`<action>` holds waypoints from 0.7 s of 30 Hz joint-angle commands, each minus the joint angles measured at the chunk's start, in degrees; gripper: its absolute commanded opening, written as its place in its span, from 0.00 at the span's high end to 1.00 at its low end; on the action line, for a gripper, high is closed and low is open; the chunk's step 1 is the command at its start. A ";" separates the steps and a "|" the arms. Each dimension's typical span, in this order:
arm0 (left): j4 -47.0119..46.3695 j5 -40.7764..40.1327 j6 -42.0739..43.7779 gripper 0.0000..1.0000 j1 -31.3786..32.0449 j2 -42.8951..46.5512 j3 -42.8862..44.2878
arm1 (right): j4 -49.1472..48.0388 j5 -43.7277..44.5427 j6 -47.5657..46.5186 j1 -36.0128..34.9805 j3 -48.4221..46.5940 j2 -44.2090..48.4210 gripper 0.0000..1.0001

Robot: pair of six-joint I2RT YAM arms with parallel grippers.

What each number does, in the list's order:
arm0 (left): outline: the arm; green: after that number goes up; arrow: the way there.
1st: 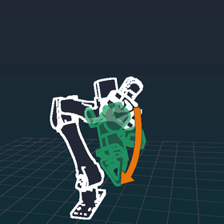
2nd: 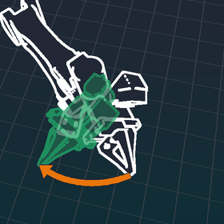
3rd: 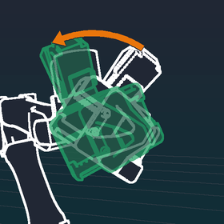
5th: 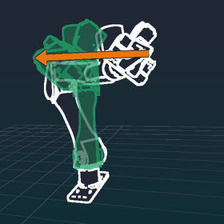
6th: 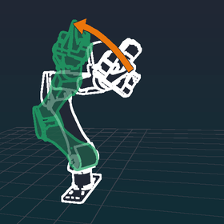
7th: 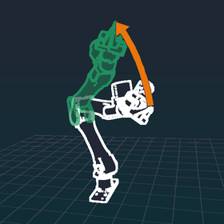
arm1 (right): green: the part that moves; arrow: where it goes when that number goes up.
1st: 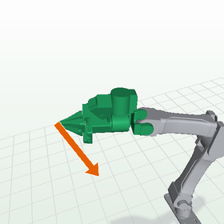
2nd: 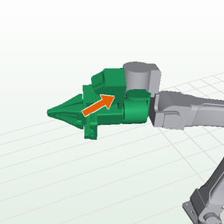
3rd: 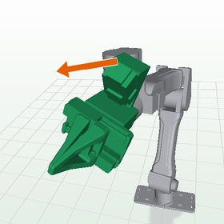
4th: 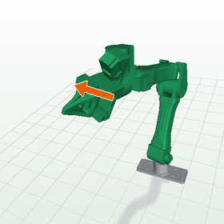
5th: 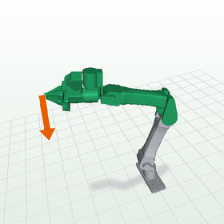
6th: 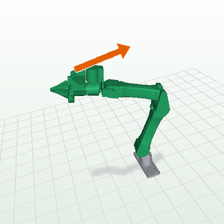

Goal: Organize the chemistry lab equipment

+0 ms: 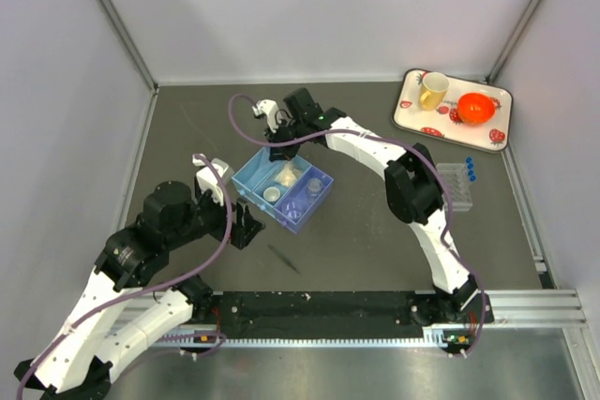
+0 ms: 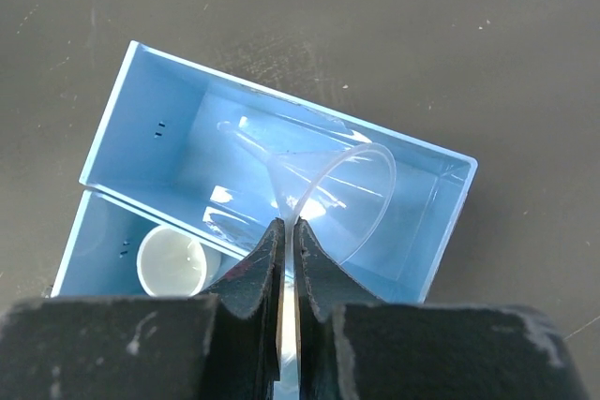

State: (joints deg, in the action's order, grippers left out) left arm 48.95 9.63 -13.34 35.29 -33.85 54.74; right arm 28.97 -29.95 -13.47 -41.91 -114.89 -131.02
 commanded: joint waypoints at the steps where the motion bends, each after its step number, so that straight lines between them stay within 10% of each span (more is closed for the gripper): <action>1: -1.66 0.66 0.69 0.01 0.13 0.27 0.72 | -0.06 0.24 0.20 -0.89 -2.18 -0.64 0.94; 21: -1.05 0.22 0.69 0.01 0.13 0.18 1.07 | 1.52 7.17 -0.76 -1.86 -0.60 5.68 0.76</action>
State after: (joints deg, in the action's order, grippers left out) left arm 48.95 9.63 -13.37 35.29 -33.87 54.74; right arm 30.15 -26.79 -12.93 -42.54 -114.85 -131.11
